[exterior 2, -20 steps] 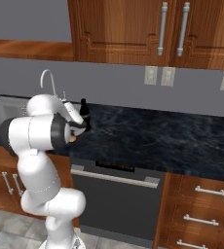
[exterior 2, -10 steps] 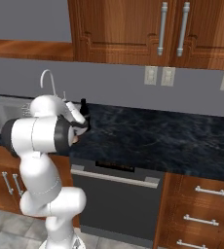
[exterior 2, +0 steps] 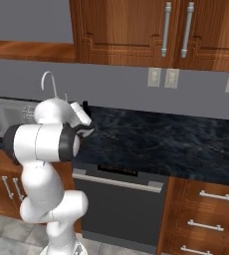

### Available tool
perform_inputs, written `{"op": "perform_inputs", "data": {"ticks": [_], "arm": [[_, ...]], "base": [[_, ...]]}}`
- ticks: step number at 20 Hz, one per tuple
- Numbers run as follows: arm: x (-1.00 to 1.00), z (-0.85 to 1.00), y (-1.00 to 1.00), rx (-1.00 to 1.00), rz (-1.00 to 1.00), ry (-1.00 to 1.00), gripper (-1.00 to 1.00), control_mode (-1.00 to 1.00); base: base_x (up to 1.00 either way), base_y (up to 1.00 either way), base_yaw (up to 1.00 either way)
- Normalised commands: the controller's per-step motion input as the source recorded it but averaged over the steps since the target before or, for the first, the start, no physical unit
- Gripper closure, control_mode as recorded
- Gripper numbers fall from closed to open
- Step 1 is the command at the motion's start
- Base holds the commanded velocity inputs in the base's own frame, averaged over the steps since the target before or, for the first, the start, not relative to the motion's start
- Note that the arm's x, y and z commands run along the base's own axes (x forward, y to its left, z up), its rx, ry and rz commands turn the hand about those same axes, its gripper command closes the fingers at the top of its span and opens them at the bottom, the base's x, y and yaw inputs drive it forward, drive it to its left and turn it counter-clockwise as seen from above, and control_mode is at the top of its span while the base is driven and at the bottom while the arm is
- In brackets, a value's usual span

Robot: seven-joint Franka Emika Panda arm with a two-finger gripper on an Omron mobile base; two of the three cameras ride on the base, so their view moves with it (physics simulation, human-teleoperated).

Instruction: Place the large bottle from the dining counter next to the other large bottle outside the sink, and place the small bottle from the dining counter next to the other small bottle inside the sink.

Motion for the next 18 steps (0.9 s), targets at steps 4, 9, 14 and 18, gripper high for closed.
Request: {"op": "perform_inputs", "data": {"ticks": [4,9,14,18], "arm": [[-0.41,0.52,0.00,0.01,0.00,-0.10,-1.00,-1.00],[-0.35,0.38,0.00,0.01,0.00,-0.03,-1.00,-1.00],[-0.44,0.04,0.00,0.00,0.00,0.00,-1.00,-1.00],[-0.56,0.18,-0.07,0.00,0.00,0.00,-1.00,-1.00]], "base": [[0.00,0.00,0.00],[0.00,0.00,0.00],[0.00,0.00,0.00],[0.00,0.00,0.00]]}}
